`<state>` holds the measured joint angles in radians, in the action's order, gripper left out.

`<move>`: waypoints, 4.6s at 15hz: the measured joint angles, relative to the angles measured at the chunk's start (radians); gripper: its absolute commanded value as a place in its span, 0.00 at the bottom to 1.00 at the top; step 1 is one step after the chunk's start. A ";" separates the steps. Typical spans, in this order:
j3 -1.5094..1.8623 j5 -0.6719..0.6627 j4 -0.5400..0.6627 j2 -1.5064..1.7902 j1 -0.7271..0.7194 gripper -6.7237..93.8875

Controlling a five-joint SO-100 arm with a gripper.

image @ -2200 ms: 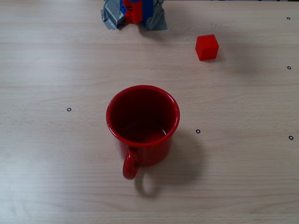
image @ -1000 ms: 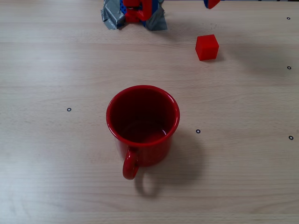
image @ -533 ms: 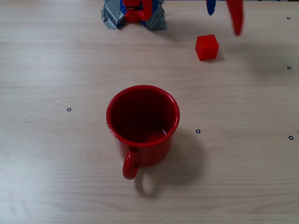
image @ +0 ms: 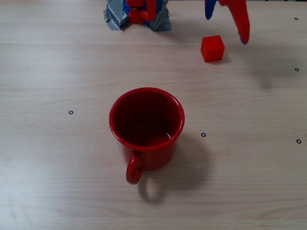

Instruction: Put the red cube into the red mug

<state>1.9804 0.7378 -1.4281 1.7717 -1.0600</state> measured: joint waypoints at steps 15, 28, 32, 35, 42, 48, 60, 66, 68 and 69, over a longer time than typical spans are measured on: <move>0.097 0.000 0.258 -0.147 0.000 0.65; 0.172 0.020 0.385 -0.172 0.071 0.40; 0.175 0.020 0.394 -0.196 0.091 0.29; 0.173 0.018 0.396 -0.195 0.106 0.23; 0.173 0.002 0.402 -0.189 0.118 0.07; -0.120 -0.186 -0.141 -0.183 0.229 0.07; -1.034 -0.643 -0.370 -0.140 0.603 0.07; -1.074 -0.831 -0.204 -0.196 0.821 0.07; -1.078 -0.850 -0.141 -0.259 0.845 0.07; -1.080 -0.850 -0.124 -0.293 0.868 0.07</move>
<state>0.9004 -0.1120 -1.5524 1.4788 -0.1917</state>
